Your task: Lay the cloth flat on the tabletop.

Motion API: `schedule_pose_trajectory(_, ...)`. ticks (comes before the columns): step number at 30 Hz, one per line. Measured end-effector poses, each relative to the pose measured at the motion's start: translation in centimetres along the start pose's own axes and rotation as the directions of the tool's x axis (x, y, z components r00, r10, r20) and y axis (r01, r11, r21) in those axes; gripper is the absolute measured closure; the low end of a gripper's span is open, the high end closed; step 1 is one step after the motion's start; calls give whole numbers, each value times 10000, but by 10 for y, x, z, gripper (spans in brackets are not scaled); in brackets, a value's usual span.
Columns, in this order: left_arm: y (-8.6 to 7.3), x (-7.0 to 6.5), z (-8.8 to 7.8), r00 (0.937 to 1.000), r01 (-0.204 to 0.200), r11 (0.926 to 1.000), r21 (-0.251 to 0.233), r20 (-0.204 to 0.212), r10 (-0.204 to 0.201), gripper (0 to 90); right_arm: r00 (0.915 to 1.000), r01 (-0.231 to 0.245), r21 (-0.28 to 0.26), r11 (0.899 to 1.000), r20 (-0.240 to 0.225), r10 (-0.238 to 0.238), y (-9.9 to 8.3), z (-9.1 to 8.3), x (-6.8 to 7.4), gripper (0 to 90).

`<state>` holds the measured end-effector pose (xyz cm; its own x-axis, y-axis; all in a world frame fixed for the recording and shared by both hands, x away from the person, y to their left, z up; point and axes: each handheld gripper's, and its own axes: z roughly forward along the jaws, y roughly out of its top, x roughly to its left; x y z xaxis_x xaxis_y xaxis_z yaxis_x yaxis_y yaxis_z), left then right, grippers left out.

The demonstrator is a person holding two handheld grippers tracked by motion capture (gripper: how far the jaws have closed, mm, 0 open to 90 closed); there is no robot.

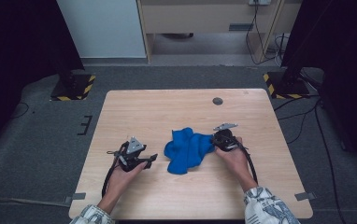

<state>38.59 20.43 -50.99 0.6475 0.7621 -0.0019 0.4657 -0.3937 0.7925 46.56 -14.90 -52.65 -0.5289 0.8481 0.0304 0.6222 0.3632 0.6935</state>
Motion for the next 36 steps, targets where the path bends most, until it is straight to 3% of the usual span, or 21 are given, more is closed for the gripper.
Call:
schedule_pose_trajectory(5, 3, -4, 2, 9999, 59, 9998, -190, 156, -56, 349, 10000, -53, -139, 9999, 4, 53, -2, 0, 0, 873)
schedule_pose_trajectory(20, 15, -22, 10, 9979, -423, 9986, -302, 475, 438, 321, 10000, 55, -83, 10000, 82, -55, 1, 2, 2, 879)
schedule_pose_trajectory(28, 21, -40, 14, 9924, -634, 9971, -428, 1029, 676, 381, 9999, 117, -46, 9999, 91, -116, 1, 2, 2, 880)
schedule_pose_trajectory(36, 22, -59, 29, 9797, -1135, 9935, -67, 1653, 1131, 434, 9999, 139, -45, 9999, 95, -139, 1, 2, 2, 879)
